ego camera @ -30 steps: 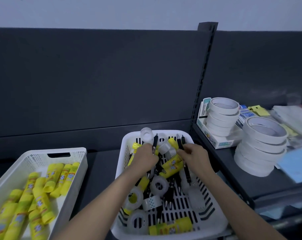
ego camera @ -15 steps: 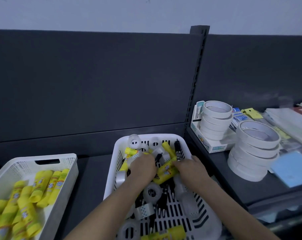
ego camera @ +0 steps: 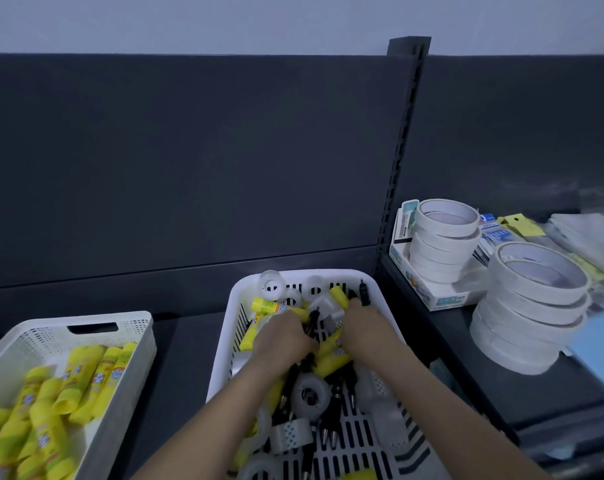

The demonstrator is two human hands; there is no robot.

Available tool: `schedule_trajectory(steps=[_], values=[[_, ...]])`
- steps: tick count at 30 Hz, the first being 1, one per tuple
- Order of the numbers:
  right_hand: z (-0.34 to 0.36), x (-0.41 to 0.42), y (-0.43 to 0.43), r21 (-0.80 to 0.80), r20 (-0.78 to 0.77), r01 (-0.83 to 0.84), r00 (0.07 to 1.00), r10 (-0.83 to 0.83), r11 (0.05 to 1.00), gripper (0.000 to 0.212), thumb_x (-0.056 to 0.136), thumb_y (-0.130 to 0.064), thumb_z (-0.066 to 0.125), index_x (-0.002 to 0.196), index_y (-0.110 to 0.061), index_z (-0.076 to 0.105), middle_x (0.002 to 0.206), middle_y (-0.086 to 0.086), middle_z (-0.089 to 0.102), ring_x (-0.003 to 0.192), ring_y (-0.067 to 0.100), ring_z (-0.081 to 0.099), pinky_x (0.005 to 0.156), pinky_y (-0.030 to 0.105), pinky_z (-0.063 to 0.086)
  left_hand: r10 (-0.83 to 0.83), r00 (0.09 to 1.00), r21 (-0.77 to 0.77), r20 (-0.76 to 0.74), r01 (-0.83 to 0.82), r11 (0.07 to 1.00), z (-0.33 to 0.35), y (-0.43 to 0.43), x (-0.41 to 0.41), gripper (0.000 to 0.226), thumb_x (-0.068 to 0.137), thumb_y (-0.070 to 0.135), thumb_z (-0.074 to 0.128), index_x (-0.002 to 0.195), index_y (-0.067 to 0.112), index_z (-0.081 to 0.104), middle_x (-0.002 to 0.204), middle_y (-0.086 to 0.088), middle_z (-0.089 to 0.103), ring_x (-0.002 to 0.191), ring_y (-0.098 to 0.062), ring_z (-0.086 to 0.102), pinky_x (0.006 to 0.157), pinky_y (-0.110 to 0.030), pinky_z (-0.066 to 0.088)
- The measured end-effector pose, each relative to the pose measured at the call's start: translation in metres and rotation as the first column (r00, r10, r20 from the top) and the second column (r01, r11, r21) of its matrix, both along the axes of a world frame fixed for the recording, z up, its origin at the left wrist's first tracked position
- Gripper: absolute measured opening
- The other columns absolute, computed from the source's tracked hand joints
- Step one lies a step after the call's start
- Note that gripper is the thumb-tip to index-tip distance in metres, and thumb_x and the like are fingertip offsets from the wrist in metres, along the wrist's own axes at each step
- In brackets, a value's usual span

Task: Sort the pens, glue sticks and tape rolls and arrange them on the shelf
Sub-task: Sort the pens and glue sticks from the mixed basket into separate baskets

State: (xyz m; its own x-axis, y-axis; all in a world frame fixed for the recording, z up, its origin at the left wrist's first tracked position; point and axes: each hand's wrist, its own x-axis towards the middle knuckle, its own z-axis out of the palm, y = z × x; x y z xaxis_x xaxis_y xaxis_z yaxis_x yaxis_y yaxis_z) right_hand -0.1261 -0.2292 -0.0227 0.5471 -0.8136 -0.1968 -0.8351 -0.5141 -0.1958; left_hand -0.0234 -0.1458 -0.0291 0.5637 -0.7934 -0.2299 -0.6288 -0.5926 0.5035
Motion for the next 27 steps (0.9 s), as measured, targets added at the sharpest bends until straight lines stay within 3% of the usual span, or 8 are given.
schedule_trajectory(steps=[2,4,6,10,13,18,22,27], values=[[-0.002,0.011,-0.01,0.157,0.06,0.062,0.996,-0.072,0.986,0.036,0.09,-0.009,0.049,0.123,0.0,0.036,0.108,0.016,0.06,0.089,0.024,0.06,0.046,0.023,0.031,-0.006,0.996,-0.027,-0.088,0.003,1.0,0.001,0.0,0.007,0.041,0.07,0.016,0.066,0.053,0.014,0.03,0.054,0.0,0.037,0.052,-0.016,0.04,0.046,-0.024,0.028],[-0.007,0.015,-0.02,0.23,0.105,0.091,0.988,-0.117,0.969,0.007,0.094,-0.01,0.044,0.097,-0.004,0.046,0.077,0.007,0.052,0.062,0.014,0.046,0.044,0.022,0.025,-0.023,0.992,-0.023,-0.127,0.021,1.0,0.002,0.003,0.011,0.039,0.071,0.014,0.067,0.054,0.013,0.032,0.056,-0.002,0.04,0.054,-0.018,0.043,0.05,-0.027,0.033],[-0.009,0.015,-0.024,0.323,0.161,0.101,0.974,-0.16,0.941,0.03,0.095,-0.013,0.042,0.066,-0.013,0.035,0.062,0.002,0.035,0.052,0.011,0.032,0.044,0.022,0.023,-0.012,0.987,-0.012,-0.162,0.01,1.0,0.002,0.007,0.013,0.037,0.072,0.012,0.068,0.056,0.012,0.034,0.058,-0.003,0.04,0.05,-0.018,0.042,0.048,-0.028,0.035],[-0.005,0.006,-0.018,0.525,0.279,0.044,0.935,-0.22,0.85,0.028,0.095,-0.029,0.048,0.076,-0.009,0.044,0.069,0.005,0.042,0.06,0.013,0.038,0.054,0.023,0.029,-0.037,0.994,0.033,-0.099,0.04,0.999,0.003,0.008,0.011,0.034,0.072,0.012,0.068,0.059,0.012,0.037,0.063,-0.002,0.042,0.052,-0.013,0.043,0.045,-0.024,0.036],[0.0,-0.004,-0.015,0.589,0.348,-0.001,0.903,-0.253,0.808,0.024,0.091,-0.019,0.055,0.073,-0.011,0.04,0.069,0.003,0.04,0.06,0.013,0.039,0.055,0.023,0.029,-0.04,0.997,0.044,-0.07,0.043,0.998,-0.003,0.005,0.008,0.037,0.072,0.013,0.069,0.062,0.013,0.033,0.065,0.001,0.04,0.06,-0.012,0.043,0.044,-0.021,0.031],[0.021,-0.021,-0.01,0.566,0.469,-0.035,0.835,-0.287,0.824,0.035,0.093,-0.012,0.047,0.06,-0.014,0.034,0.061,0.001,0.035,0.057,0.014,0.035,0.054,0.024,0.026,-0.069,0.998,0.002,-0.007,0.069,0.998,-0.001,0.002,-0.006,0.033,0.074,0.025,0.068,0.094,0.003,0.053,0.093,-0.008,0.048,0.094,-0.027,0.057,0.062,-0.026,0.038],[0.038,-0.03,-0.013,0.471,0.604,-0.031,0.739,-0.297,0.882,0.031,0.097,-0.013,0.04,0.067,-0.008,0.043,0.062,0.008,0.047,0.056,0.016,0.043,0.057,0.024,0.036,-0.068,0.998,0.023,-0.014,0.069,0.997,-0.001,-0.002,-0.015,0.025,0.076,0.024,0.065,0.068,0.005,0.051,0.085,-0.011,0.043,0.091,-0.03,0.058,0.065,-0.03,0.04],[0.05,-0.04,-0.006,0.368,0.611,-0.034,0.762,-0.214,0.929,0.026,0.097,-0.014,0.04,0.072,-0.007,0.04,0.06,0.011,0.057,0.049,0.019,0.052,0.054,0.029,0.043,-0.09,0.982,0.083,0.167,0.077,0.994,0.005,-0.004,-0.017,0.02,0.085,0.004,0.047,0.066,0.008,0.043,0.113,-0.016,0.055,0.105,-0.028,0.053,0.076,-0.034,0.045]])
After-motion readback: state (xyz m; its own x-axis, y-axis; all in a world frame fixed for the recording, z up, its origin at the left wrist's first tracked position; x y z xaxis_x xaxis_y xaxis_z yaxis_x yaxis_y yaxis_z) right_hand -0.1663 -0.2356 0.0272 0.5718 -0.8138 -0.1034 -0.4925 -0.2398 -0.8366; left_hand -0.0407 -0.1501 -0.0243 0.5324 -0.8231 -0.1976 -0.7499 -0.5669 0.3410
